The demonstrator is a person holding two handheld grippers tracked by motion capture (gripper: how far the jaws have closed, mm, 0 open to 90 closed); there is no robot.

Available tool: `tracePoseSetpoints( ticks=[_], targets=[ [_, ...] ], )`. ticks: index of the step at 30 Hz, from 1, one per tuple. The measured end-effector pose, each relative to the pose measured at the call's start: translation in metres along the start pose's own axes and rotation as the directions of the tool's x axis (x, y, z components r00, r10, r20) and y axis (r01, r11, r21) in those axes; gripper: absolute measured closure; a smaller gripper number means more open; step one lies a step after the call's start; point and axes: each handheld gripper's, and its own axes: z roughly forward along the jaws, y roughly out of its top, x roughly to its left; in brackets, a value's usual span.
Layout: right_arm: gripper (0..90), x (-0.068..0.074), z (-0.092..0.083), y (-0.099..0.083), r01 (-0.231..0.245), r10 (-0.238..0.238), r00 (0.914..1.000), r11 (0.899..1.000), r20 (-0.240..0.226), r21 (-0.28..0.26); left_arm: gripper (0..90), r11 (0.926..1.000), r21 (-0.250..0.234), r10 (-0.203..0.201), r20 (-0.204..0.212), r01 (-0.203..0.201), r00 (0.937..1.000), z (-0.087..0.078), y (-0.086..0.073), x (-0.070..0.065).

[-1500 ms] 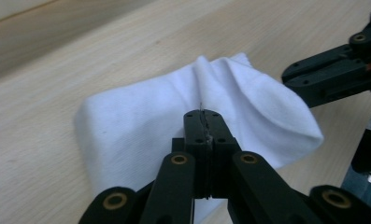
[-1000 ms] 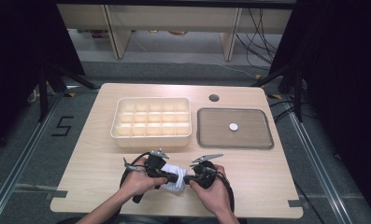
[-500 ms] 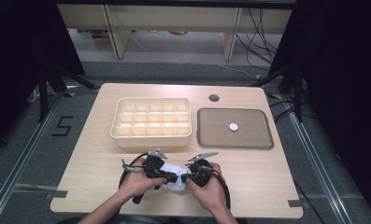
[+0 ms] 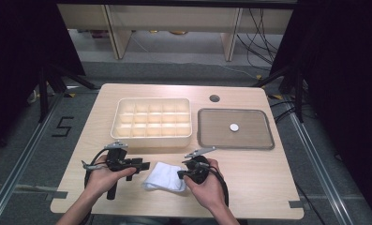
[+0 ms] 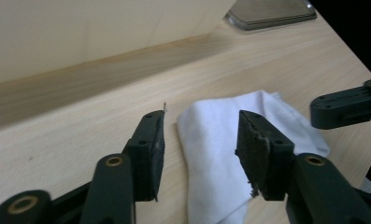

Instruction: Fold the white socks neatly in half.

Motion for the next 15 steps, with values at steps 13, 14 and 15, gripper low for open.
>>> tracePoseSetpoints(
  ticks=[13, 14, 15],
  targets=[
    [90.0, 0.007, 0.043, 0.006, -0.022, 0.021, 0.9997, 0.991, 0.015, 0.135, 69.4, 0.9920, 0.119, 0.048, -0.031, -0.044, 0.9984, 0.043, 0.012, -0.013],
    [90.0, 0.006, 0.045, 0.005, -0.025, 0.023, 0.9996, 0.991, 0.017, 0.134, 70.0, 0.9910, 0.122, 0.060, -0.038, -0.055, 0.9975, 0.046, 0.012, -0.015],
    [90.0, 0.005, 0.045, 0.004, -0.031, 0.030, 0.9995, 0.991, 0.014, 0.133, 70.8, 0.9903, 0.127, 0.062, -0.039, -0.056, 0.9973, 0.048, 0.011, -0.017]
  ],
)
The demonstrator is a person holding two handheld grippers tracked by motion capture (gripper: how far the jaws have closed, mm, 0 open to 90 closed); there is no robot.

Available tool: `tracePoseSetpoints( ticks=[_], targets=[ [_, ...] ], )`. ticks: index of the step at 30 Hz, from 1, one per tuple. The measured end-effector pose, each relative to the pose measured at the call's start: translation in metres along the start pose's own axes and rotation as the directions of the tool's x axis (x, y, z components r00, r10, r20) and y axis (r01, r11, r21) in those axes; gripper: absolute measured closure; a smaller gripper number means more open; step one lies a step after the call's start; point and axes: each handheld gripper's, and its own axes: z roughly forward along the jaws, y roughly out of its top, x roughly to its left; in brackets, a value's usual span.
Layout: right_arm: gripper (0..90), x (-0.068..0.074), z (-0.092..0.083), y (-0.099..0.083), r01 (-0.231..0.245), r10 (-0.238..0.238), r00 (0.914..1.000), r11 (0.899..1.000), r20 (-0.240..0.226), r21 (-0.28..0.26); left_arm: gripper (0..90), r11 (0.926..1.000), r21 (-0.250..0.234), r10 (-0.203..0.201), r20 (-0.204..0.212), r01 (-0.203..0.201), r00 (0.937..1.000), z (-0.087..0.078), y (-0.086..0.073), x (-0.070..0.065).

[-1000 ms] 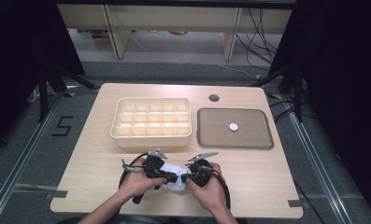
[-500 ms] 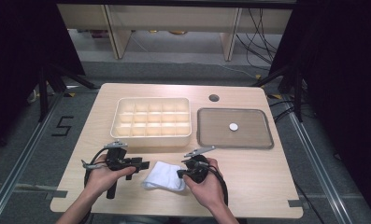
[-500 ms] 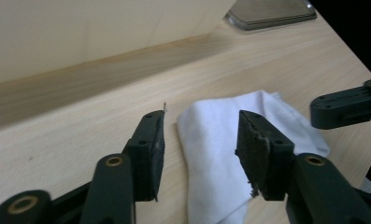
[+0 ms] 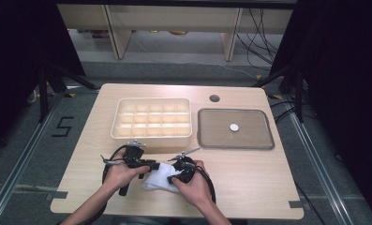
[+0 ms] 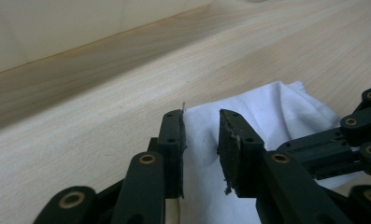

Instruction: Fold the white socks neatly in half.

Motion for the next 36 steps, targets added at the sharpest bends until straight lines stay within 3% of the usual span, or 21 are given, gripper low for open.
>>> tracePoseSetpoints(
  ticks=[3, 5, 7, 8, 9, 11, 12, 15, 18, 20, 22, 27, 31, 32, 33, 35, 36],
  targets=[
    [90.0, -0.001, 0.000, 0.000, 0.003, -0.003, 1.0000, 1.000, -0.002, 0.003, 70.7, 0.9997, 0.020, 0.012, 0.006, -0.012, 0.9999, 0.004, -0.001, -0.002],
    [90.0, -0.001, 0.000, 0.000, -0.012, 0.013, 0.9999, 1.000, -0.004, 0.012, 70.1, 0.9996, 0.025, 0.017, -0.019, -0.016, 0.9997, 0.005, -0.002, 0.000],
    [90.0, -0.001, -0.001, 0.000, -0.004, 0.004, 0.9999, 1.000, 0.009, 0.011, 68.9, 0.9991, 0.037, 0.020, -0.017, -0.020, 0.9996, 0.006, -0.004, 0.001],
    [90.0, -0.001, -0.001, 0.000, 0.012, -0.012, 0.9999, 1.000, 0.008, 0.002, 68.1, 0.9989, 0.041, 0.023, -0.010, -0.022, 0.9997, 0.007, -0.005, 0.002],
    [90.0, -0.001, -0.002, 0.000, 0.018, -0.018, 0.9998, 1.000, -0.001, -0.007, 66.8, 0.9996, 0.029, 0.000, 0.000, 0.000, 1.0000, 0.006, -0.005, 0.000],
    [90.0, 0.000, -0.008, -0.001, 0.010, -0.010, 0.9999, 1.000, 0.006, -0.028, 62.9, 0.9997, 0.008, -0.023, 0.051, 0.022, 0.9984, 0.000, -0.004, -0.002],
    [90.0, 0.000, -0.013, -0.001, -0.018, 0.019, 0.9997, 0.999, 0.019, -0.027, 61.1, 0.9994, -0.002, -0.034, 0.063, 0.034, 0.9974, -0.003, -0.003, -0.001],
    [90.0, -0.002, -0.019, -0.001, -0.011, 0.013, 0.9994, 0.999, 0.033, -0.043, 54.6, 0.9989, -0.013, -0.045, 0.036, 0.046, 0.9983, -0.010, -0.003, 0.003],
    [90.0, -0.002, -0.018, -0.001, -0.017, 0.018, 0.9992, 0.999, 0.036, -0.029, 49.0, 0.9987, 0.010, -0.051, 0.019, 0.051, 0.9985, -0.010, -0.006, 0.006],
    [89.9, -0.005, -0.017, -0.001, -0.009, 0.010, 0.9992, 1.000, 0.038, -0.029, 47.5, 0.9987, 0.039, -0.032, 0.012, 0.032, 0.9994, -0.008, -0.009, 0.005],
    [89.9, -0.007, -0.017, -0.002, -0.026, 0.026, 0.9987, 0.999, 0.044, -0.021, 50.0, 0.9982, 0.054, -0.025, 0.035, 0.023, 0.9991, -0.005, -0.011, 0.004],
    [89.7, -0.008, -0.016, -0.002, -0.038, 0.038, 0.9982, 0.999, 0.046, 0.002, 60.9, 0.9945, 0.103, -0.025, 0.033, 0.022, 0.9991, -0.003, -0.012, 0.004],
    [89.9, -0.010, -0.013, -0.004, -0.039, 0.039, 0.9980, 0.999, 0.050, 0.004, 69.2, 0.9931, 0.107, -0.052, 0.034, 0.048, 0.9981, -0.002, -0.013, 0.002],
    [90.0, -0.011, -0.012, -0.004, -0.040, 0.040, 0.9982, 0.999, 0.045, 0.003, 70.9, 0.9925, 0.117, -0.037, 0.033, 0.033, 0.9988, -0.002, -0.014, 0.003],
    [90.0, -0.010, -0.013, -0.005, -0.048, 0.048, 0.9975, 0.999, 0.053, 0.006, 72.1, 0.9925, 0.112, -0.054, 0.037, 0.050, 0.9978, -0.001, -0.015, 0.003],
    [90.0, -0.011, -0.011, -0.005, -0.030, 0.030, 0.9988, 1.000, 0.038, -0.003, 74.7, 0.9922, 0.119, -0.043, 0.036, 0.038, 0.9984, -0.002, -0.016, 0.005],
    [90.0, -0.011, -0.011, -0.005, -0.022, 0.023, 0.9990, 1.000, 0.039, -0.006, 76.1, 0.9929, 0.106, -0.058, 0.039, 0.054, 0.9975, -0.001, -0.017, 0.004]
  ],
)
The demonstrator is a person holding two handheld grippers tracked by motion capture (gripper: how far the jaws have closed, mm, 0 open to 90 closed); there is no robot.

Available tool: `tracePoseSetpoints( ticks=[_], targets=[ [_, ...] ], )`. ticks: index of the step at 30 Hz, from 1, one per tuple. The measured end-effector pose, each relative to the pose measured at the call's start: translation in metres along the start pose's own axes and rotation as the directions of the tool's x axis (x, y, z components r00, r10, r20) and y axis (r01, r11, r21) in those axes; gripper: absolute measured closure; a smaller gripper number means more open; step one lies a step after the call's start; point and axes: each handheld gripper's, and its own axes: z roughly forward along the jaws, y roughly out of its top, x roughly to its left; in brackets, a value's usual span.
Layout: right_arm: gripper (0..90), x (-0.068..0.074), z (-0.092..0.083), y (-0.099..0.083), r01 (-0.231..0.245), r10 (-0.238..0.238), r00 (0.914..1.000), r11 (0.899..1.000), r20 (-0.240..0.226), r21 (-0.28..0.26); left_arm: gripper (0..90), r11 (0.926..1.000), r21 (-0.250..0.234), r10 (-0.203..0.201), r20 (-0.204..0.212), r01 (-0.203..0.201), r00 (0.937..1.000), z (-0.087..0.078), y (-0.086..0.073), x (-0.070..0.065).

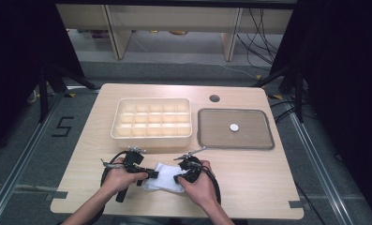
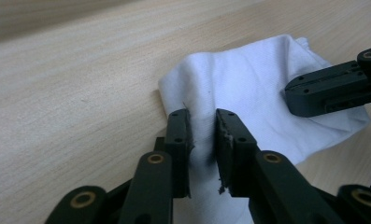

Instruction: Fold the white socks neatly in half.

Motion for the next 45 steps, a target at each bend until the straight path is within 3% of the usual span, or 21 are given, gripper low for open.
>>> tracePoseSetpoints(
  ticks=[8, 12, 15, 16, 17, 18, 19, 20, 21, 24, 26, 28, 29, 31, 33, 34, 38, 40, 41, 44, 45],
  targets=[
    [90.0, 0.001, 0.001, -0.001, -0.025, 0.025, 0.9996, 1.000, 0.010, 0.005, 83.3, 0.9986, -0.031, -0.040, 0.061, 0.042, 0.9973, -0.001, -0.002, 0.004],
    [90.0, 0.000, 0.002, -0.001, 0.000, 0.000, 1.0000, 1.000, 0.007, -0.006, 83.3, 0.9971, -0.049, -0.053, 0.090, 0.057, 0.9945, -0.010, 0.001, 0.001],
    [90.0, -0.001, 0.002, -0.001, 0.001, -0.001, 1.0000, 1.000, 0.007, -0.007, 83.1, 0.9946, -0.066, -0.071, 0.134, 0.080, 0.9885, -0.017, 0.003, -0.003],
    [90.0, 0.000, 0.002, -0.001, 0.001, -0.001, 1.0000, 1.000, 0.008, -0.007, 83.1, 0.9947, -0.071, -0.061, 0.163, 0.074, 0.9848, -0.019, 0.003, -0.002],
    [90.0, 0.000, 0.002, -0.001, 0.002, -0.001, 1.0000, 1.000, 0.009, -0.008, 83.0, 0.9914, -0.077, -0.090, 0.189, 0.106, 0.9779, -0.020, 0.004, -0.005],
    [90.0, 0.000, 0.002, -0.001, 0.002, -0.002, 0.9999, 1.000, 0.011, -0.007, 82.8, 0.9920, -0.070, -0.090, 0.191, 0.105, 0.9774, -0.021, 0.005, -0.007],
    [90.0, 0.001, 0.002, -0.001, -0.015, 0.015, 0.9998, 1.000, 0.014, -0.001, 82.6, 0.9919, -0.071, -0.087, 0.223, 0.105, 0.9710, -0.021, 0.005, -0.007],
    [90.0, 0.000, 0.002, -0.001, 0.001, -0.001, 1.0000, 1.000, 0.010, -0.008, 82.6, 0.9929, -0.068, -0.079, 0.226, 0.097, 0.9708, -0.022, 0.005, -0.008],
    [90.0, 0.000, 0.002, -0.002, -0.004, 0.004, 1.0000, 1.000, 0.007, -0.009, 82.6, 0.9922, -0.071, -0.086, 0.200, 0.102, 0.9760, -0.022, 0.006, -0.010],
    [90.0, -0.001, 0.002, -0.002, -0.028, 0.028, 0.9996, 1.000, 0.002, -0.004, 82.8, 0.9893, -0.083, -0.095, 0.250, 0.119, 0.9635, -0.022, 0.007, -0.014],
    [90.0, -0.001, 0.002, -0.002, -0.024, 0.024, 0.9997, 1.000, 0.004, -0.005, 82.8, 0.9924, -0.070, -0.083, 0.221, 0.101, 0.9716, -0.023, 0.008, -0.018],
    [90.0, -0.001, 0.001, -0.001, -0.035, 0.035, 0.9994, 0.999, -0.005, -0.003, 82.8, 0.9927, -0.080, -0.069, 0.237, 0.090, 0.9690, -0.021, 0.009, -0.018],
    [90.0, -0.002, 0.001, -0.001, -0.038, 0.038, 0.9991, 0.999, -0.016, -0.007, 82.8, 0.9935, -0.074, -0.068, 0.220, 0.087, 0.9730, -0.022, 0.010, -0.019],
    [90.0, -0.002, -0.003, 0.000, -0.045, 0.045, 0.9986, 0.999, -0.029, -0.030, 82.8, 0.9915, -0.096, -0.066, 0.220, 0.089, 0.9733, -0.020, 0.010, -0.019],
    [90.0, 0.001, -0.008, 0.001, -0.048, 0.046, 0.9980, 0.997, -0.043, -0.060, 82.7, 0.9937, -0.075, -0.066, 0.205, 0.083, 0.9766, -0.022, 0.011, -0.018],
    [90.0, 0.001, -0.009, 0.002, -0.021, 0.018, 0.9988, 0.996, -0.046, -0.084, 82.6, 0.9939, -0.074, -0.066, 0.204, 0.082, 0.9767, -0.022, 0.010, -0.018],
    [90.0, 0.009, -0.005, 0.004, -0.022, 0.019, 0.9980, 0.999, -0.061, -0.042, 82.5, 0.9933, -0.079, -0.067, 0.208, 0.085, 0.9758, -0.021, 0.011, -0.019],
    [90.0, 0.009, 0.002, 0.003, -0.020, 0.017, 0.9978, 0.999, -0.065, -0.036, 82.5, 0.9930, -0.082, -0.063, 0.232, 0.084, 0.9706, -0.021, 0.010, -0.019],
    [90.0, 0.009, 0.003, 0.003, -0.033, 0.031, 0.9977, 0.999, -0.061, -0.030, 82.6, 0.9939, -0.075, -0.064, 0.209, 0.081, 0.9757, -0.021, 0.010, -0.021],
    [90.0, 0.009, 0.009, 0.001, -0.046, 0.044, 0.9969, 0.999, -0.066, -0.028, 82.6, 0.9930, -0.078, -0.069, 0.234, 0.089, 0.9699, -0.018, 0.011, -0.022],
    [90.0, 0.010, 0.010, 0.000, -0.058, 0.057, 0.9957, 0.998, -0.073, -0.019, 82.6, 0.9945, -0.066, -0.065, 0.222, 0.082, 0.9730, -0.018, 0.011, -0.023]
  ],
)
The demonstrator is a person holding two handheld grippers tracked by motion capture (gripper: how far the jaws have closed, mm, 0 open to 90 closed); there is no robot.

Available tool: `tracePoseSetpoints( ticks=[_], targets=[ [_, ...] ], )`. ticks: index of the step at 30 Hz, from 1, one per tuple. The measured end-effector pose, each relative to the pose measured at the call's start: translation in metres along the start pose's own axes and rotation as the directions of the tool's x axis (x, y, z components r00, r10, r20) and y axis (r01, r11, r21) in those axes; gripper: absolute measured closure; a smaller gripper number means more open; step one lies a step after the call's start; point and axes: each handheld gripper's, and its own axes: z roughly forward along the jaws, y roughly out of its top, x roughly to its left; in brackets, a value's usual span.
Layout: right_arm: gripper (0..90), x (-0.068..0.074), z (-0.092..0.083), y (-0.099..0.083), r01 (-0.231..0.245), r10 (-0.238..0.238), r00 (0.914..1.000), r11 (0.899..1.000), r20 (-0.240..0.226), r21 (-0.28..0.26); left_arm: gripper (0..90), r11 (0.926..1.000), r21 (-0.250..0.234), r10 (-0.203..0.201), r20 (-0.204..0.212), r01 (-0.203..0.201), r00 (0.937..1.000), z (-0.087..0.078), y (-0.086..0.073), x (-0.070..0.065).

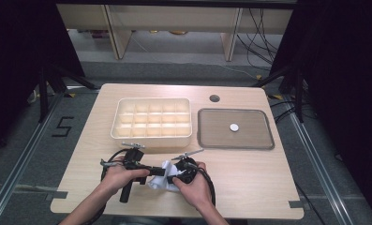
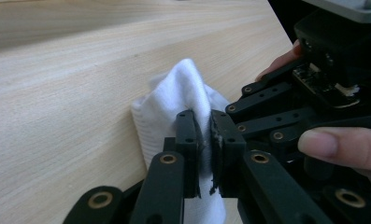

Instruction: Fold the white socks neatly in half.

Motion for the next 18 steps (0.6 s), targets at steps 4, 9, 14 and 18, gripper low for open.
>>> tracePoseSetpoints(
  ticks=[4, 9, 14, 18],
  targets=[
    [90.0, -0.001, 0.001, 0.000, -0.015, 0.015, 0.9999, 1.000, -0.001, -0.005, 82.6, 1.0000, 0.001, 0.003, 0.007, -0.003, 1.0000, 0.004, 0.001, -0.003],
    [90.0, -0.002, 0.004, 0.000, 0.000, 0.000, 1.0000, 1.000, 0.001, -0.022, 82.6, 1.0000, 0.007, 0.006, 0.004, -0.007, 1.0000, 0.007, 0.000, -0.004],
    [88.5, -0.001, -0.001, -0.001, -0.006, 0.006, 1.0000, 0.999, -0.002, -0.045, 82.7, 1.0000, -0.009, 0.002, 0.001, -0.002, 1.0000, 0.004, 0.000, -0.003],
    [88.7, -0.002, -0.023, 0.002, 0.021, -0.018, 0.9993, 0.995, 0.034, -0.100, 82.7, 0.9999, -0.014, 0.003, 0.002, -0.003, 1.0000, 0.003, 0.000, -0.001]
  ],
)
